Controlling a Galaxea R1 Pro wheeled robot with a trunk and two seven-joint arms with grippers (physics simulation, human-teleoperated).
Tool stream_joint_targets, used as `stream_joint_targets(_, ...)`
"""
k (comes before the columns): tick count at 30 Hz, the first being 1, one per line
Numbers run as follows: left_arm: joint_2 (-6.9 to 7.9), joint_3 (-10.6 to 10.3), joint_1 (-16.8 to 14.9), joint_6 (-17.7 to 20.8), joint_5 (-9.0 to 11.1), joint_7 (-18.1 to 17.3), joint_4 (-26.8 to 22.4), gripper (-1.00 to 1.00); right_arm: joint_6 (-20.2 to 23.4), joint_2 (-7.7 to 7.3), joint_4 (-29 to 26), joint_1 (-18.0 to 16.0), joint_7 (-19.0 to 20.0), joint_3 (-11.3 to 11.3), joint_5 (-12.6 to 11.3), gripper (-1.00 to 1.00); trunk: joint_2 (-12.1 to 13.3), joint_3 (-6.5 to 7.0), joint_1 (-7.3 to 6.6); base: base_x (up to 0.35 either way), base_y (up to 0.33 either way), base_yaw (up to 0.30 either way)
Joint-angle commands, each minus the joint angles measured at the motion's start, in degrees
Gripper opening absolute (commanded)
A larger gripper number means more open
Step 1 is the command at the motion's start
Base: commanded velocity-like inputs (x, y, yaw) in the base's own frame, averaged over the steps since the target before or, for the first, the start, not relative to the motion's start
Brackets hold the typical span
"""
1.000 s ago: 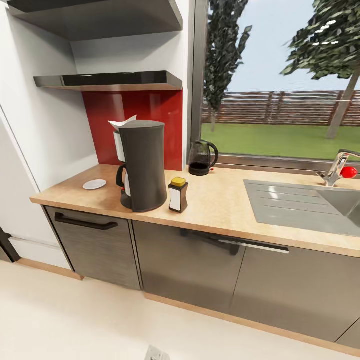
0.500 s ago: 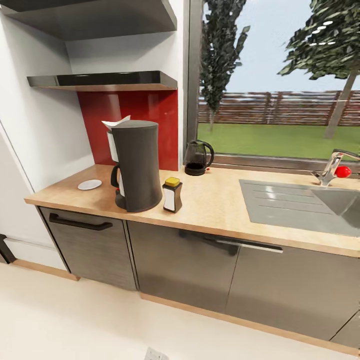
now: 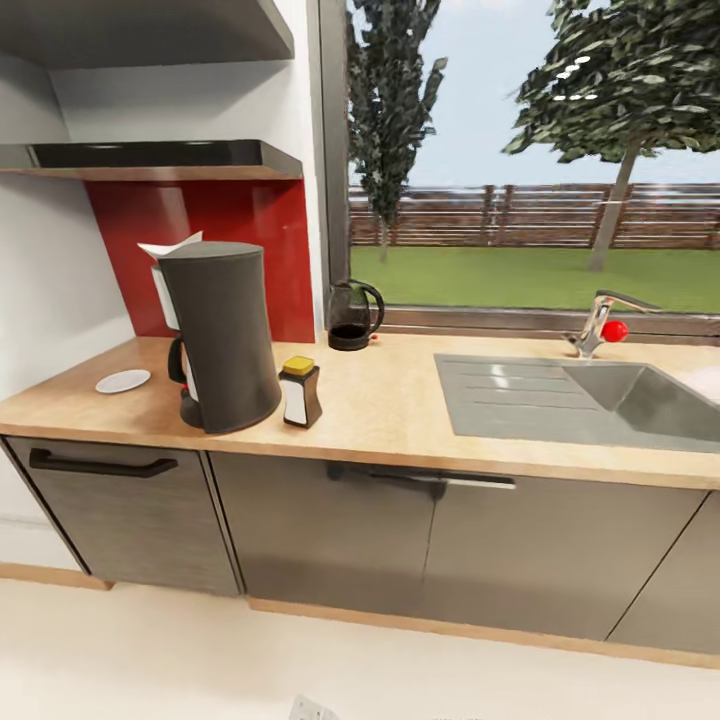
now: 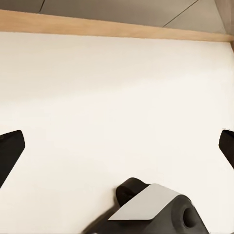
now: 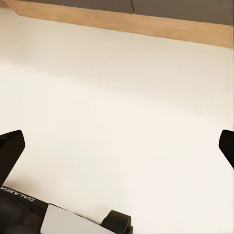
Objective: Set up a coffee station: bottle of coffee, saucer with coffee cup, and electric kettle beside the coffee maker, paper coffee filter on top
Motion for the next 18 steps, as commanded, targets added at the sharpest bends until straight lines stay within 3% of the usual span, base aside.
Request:
stream_joint_targets(1, 0.0, -0.48, -0.05, -0.45, 0.33, -0.07, 0.1, 1.0, -0.33, 0.05, 0.02, -0.08, 0.32, -0.39, 0.6, 1.0, -0.03, -0.05, 0.0, 0.0, -0.001, -0.278)
stream_joint_targets(8, 0.0, -0.5, -0.05, -0.46, 0.33, -0.07, 0.1, 1.0, -0.33, 0.04, 0.03, -0.08, 0.32, -0.39, 0.58, 1.0, -0.03, -0.05, 0.0, 0.0, -0.004, -0.236)
stream_joint_targets(18, 0.0, -0.52, -0.05, -0.46, 0.33, -0.03, 0.1, 1.0, -0.33, 0.04, 0.01, -0.08, 0.28, -0.43, 0.59, 1.0, -0.03, -0.05, 0.0, 0.0, -0.163, -0.017)
